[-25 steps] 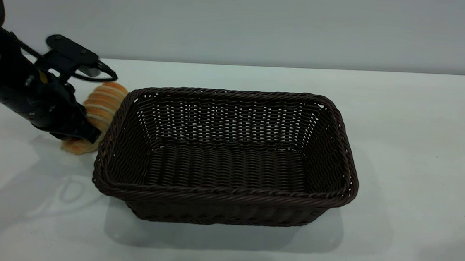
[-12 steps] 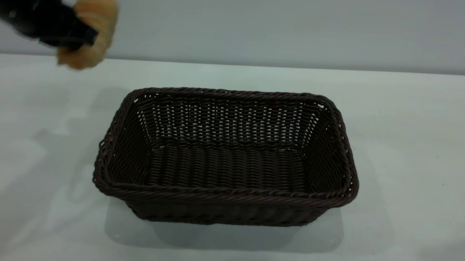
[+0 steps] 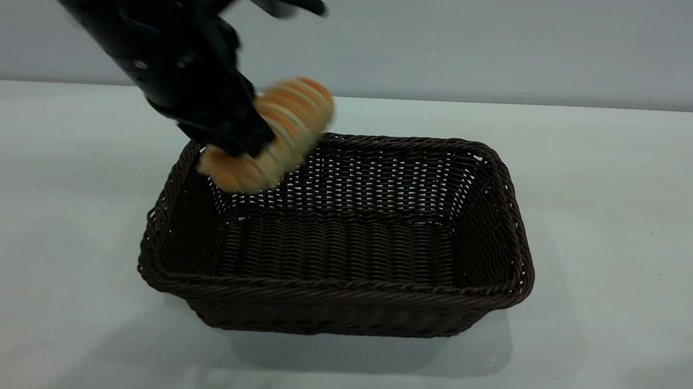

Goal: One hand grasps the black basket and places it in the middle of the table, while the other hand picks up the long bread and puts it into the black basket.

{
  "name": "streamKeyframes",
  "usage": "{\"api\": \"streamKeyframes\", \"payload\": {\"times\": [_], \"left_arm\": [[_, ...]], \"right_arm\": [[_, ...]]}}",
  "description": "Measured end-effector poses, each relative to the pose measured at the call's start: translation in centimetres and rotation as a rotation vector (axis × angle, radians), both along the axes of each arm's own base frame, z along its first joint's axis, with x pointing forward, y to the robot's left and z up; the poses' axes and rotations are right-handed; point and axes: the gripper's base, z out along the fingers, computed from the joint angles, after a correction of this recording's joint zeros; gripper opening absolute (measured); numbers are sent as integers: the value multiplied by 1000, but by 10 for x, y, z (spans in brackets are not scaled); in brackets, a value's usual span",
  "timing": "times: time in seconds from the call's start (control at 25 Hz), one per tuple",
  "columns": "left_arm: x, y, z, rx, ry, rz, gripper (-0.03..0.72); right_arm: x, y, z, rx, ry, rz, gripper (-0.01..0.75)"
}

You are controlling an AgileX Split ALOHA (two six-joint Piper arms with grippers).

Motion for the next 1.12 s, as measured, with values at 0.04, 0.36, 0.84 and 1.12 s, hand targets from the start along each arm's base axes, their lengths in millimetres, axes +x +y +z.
{"api": "streamKeyframes", "payload": {"times": [0.04,0.36,0.84,1.12], "left_arm": [[-3,-4,0,4,7,-14,55],[-16,-24,0,-3,15,-58,323],[-25,52,114,-167,-133,262,470],[-101,120,202,-195,-267,415,468]], "right_arm": [[0,0,0,0,0,0,496],[0,0,0,-1,0,2,496],[-1,0,-1,-6,14,4,496],[-14,-3,-10,-9,30,4,496]]}}
